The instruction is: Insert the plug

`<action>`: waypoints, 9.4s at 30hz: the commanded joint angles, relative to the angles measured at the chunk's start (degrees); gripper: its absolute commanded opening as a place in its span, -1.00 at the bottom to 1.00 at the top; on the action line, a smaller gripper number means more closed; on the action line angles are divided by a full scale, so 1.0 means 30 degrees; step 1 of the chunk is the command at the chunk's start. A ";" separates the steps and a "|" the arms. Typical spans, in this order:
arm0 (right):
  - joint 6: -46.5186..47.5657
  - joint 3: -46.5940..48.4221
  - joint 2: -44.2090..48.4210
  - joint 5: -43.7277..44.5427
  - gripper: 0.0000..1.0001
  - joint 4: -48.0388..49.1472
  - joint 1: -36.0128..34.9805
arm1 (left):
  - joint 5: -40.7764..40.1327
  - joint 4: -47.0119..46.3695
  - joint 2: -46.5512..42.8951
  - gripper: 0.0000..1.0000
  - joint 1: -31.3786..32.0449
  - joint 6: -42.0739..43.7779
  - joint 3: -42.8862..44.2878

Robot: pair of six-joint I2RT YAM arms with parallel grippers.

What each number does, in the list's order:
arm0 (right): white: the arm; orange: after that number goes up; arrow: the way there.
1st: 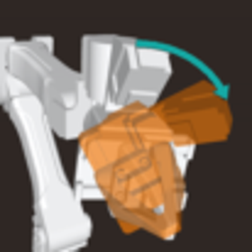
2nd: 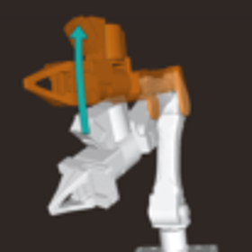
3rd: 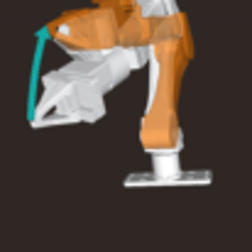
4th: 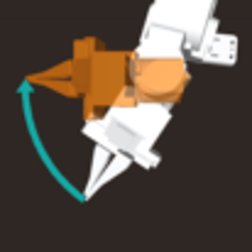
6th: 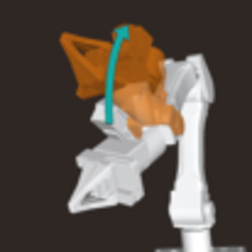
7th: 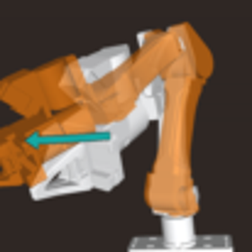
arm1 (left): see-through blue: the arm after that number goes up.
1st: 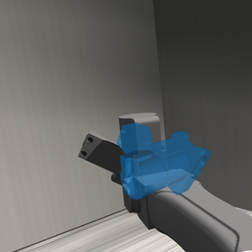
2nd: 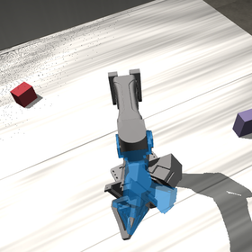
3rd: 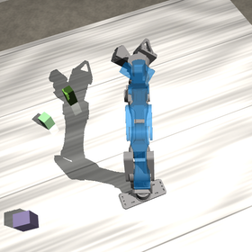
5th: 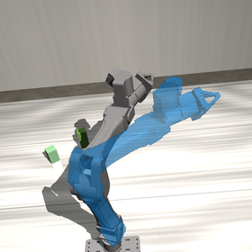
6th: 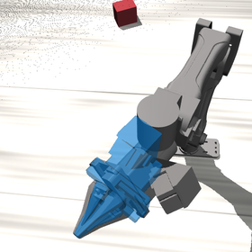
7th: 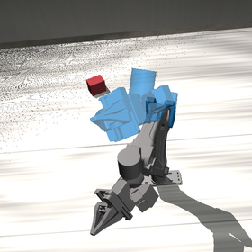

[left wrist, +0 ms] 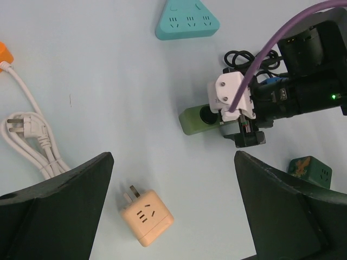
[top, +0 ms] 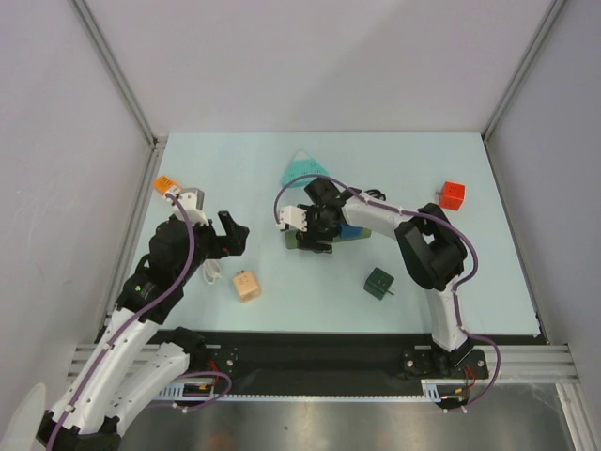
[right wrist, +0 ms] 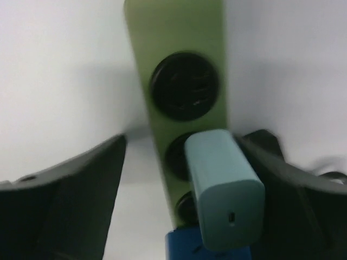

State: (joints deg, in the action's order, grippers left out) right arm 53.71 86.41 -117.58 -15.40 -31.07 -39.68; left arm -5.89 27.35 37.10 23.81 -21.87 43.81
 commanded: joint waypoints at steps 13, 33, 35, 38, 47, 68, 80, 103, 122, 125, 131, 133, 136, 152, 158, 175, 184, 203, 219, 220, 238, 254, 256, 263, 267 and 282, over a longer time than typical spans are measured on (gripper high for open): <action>-0.0648 0.1605 0.1574 0.1412 0.99 -0.0337 0.0073 | 0.0264 -0.0563 -0.0092 0.99 -0.0496 0.0375 -0.0190; -1.4353 0.2307 0.5124 0.3105 -1.00 0.0281 -0.0103 | 0.0792 -0.0769 -0.0268 0.99 -0.0672 0.0288 -0.0278; -1.5441 0.2164 0.5004 0.3753 -1.00 -0.0014 -0.0132 | 0.0821 -0.0797 -0.0326 0.99 -0.0672 0.0258 -0.0278; -1.6350 0.1811 0.5034 0.3668 -1.00 -0.0071 -0.0249 | 0.0850 -0.0768 -0.0326 1.00 -0.0672 0.0258 -0.0307; -1.8458 0.0385 0.3543 0.4868 -1.00 0.0477 -0.0630 | 0.0733 -0.0768 -0.0414 0.99 -0.0701 0.0258 -0.0278; -1.9516 0.1574 0.4711 0.4868 -1.00 -0.0248 -0.0338 | 0.0850 -0.0768 -0.0355 1.00 -0.0701 0.0258 -0.0249; -2.0247 0.0028 0.2252 0.4956 -1.00 0.0394 0.0219 | 0.0733 -0.0710 -0.0385 1.00 -0.0731 0.0258 -0.0278; -1.9662 0.3570 0.3127 0.5543 -1.00 -0.1186 0.0102 | 0.0762 -0.0739 -0.0239 0.99 -0.0818 0.0258 -0.0278; -2.0687 0.1964 0.7840 0.8765 -0.26 -0.1979 -0.0103 | 0.3427 0.0986 0.1810 0.99 -0.0819 -0.1149 0.0246; -2.0980 0.0588 0.9746 0.8096 0.41 -0.1073 -0.0132 | 0.2698 0.2539 0.2572 0.99 -0.0819 -0.1236 0.0979; -2.1535 -0.1116 1.2060 0.6542 0.99 0.0097 -0.0103 | 0.2752 0.4065 0.3715 0.96 -0.0819 -0.2374 0.0050; -2.2294 -0.1933 1.2414 0.6189 0.99 0.0715 -0.0132 | 0.3134 0.4037 0.4182 0.89 -0.0790 -0.2990 -0.0510; -2.3175 -0.3047 1.3088 0.4381 0.99 0.1829 0.0276 | 0.2960 0.4036 0.4770 0.78 -0.0292 -0.3841 -0.0892; -2.4819 -0.7065 1.6222 -0.1548 0.99 0.4001 0.5786 | 0.1290 0.2336 0.8021 0.67 0.1261 -0.8062 -0.3529; -2.4087 -0.7709 1.7131 -0.0700 0.99 0.3970 0.5786 | 0.0442 0.1578 0.8318 0.44 0.1467 -0.8677 -0.3765; -2.6546 -0.9381 1.8773 -0.4039 0.99 0.6637 0.8686 | 1.5422 -1.4619 -0.3896 -0.99 0.2199 -0.1181 -0.5990; -2.6226 -0.9381 1.9418 -0.2167 0.99 0.6229 0.8394 | 2.0744 -2.0397 -0.2524 -0.99 0.2433 -0.2878 -0.5992; -3.0873 -1.2043 1.9506 -0.7720 0.99 1.4474 0.8101 | 1.4149 -2.3711 -0.2143 -0.99 0.2433 -0.6424 -0.6577; -2.5557 -1.2252 2.1878 -0.8375 0.99 1.7423 0.0631 | 2.1327 -2.1865 -0.0589 -0.99 0.2433 0.0867 -0.3940; -2.5377 -1.2164 2.2024 -0.8257 0.99 1.7185 0.0426 | 2.1416 -2.1746 -0.0619 -0.99 0.2433 0.1105 -0.3911; -1.3431 -1.6612 2.2233 0.5776 1.00 2.2823 -0.5431 | 0.5364 -2.1215 -0.0267 -0.99 0.2433 -1.2509 -0.4525; -1.4711 -1.3190 1.5406 0.2263 0.99 3.1568 -0.6517 | 0.4131 -2.2477 -0.1293 -0.99 0.2433 -1.6002 -0.4936; -1.4972 -1.2723 1.5200 0.2058 0.99 3.1567 -0.6577 | 0.4131 -2.2506 -0.1235 -0.99 0.2462 -1.5972 -0.4994; -1.5005 -1.1373 1.3738 0.1675 0.99 3.1217 -0.7163 | 0.4482 -2.3937 -0.0913 -0.99 0.2433 -1.5943 -0.5111; -1.4537 -1.0583 1.2801 0.2377 1.00 3.1245 -0.7806 | 0.4629 -2.4469 -0.0766 -0.99 0.2463 -1.6148 -0.5170; -1.1871 -0.9117 1.0249 0.6011 0.97 3.3940 -0.8775 | 0.3986 -2.4527 -0.1528 -1.00 0.2434 -1.6587 -0.5903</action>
State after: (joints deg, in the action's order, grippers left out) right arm 14.98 56.21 -86.08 -0.54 65.67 -65.34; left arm 7.05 -42.50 32.95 30.92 -70.50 25.91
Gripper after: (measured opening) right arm 0.991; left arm 0.647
